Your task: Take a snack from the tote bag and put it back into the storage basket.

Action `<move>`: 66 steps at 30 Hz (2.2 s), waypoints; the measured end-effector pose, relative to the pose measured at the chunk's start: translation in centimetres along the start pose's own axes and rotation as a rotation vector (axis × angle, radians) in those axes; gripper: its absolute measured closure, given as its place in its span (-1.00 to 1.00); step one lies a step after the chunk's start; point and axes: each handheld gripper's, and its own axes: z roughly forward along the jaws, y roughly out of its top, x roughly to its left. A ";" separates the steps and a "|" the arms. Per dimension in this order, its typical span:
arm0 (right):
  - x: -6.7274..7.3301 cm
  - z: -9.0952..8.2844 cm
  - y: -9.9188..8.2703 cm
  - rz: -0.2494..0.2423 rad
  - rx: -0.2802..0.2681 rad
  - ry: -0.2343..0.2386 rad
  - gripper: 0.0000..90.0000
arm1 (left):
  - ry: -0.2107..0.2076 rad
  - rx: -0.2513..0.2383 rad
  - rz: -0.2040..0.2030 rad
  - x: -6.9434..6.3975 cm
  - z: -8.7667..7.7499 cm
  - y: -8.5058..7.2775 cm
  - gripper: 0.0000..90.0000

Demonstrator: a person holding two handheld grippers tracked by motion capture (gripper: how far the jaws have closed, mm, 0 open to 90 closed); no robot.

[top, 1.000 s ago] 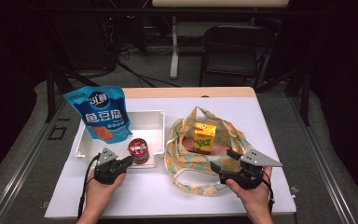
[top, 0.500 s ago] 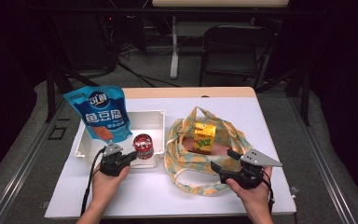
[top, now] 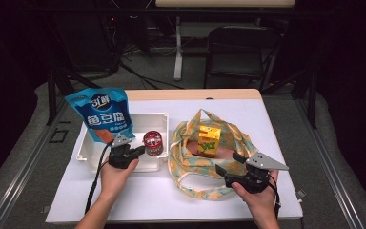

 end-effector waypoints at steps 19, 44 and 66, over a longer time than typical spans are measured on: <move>0.1 0.1 0.0 0.000 0.005 -0.002 -0.52 | -0.040 0.035 0.041 -1.5 1.0 0.6 1.00; 0.0 0.1 -0.1 0.002 0.002 0.000 -0.52 | -0.068 0.075 -0.001 -1.4 4.3 3.3 1.00; 0.2 0.2 -0.1 -0.003 0.002 -0.001 -0.52 | -0.059 0.057 -0.018 -0.4 3.1 3.0 1.00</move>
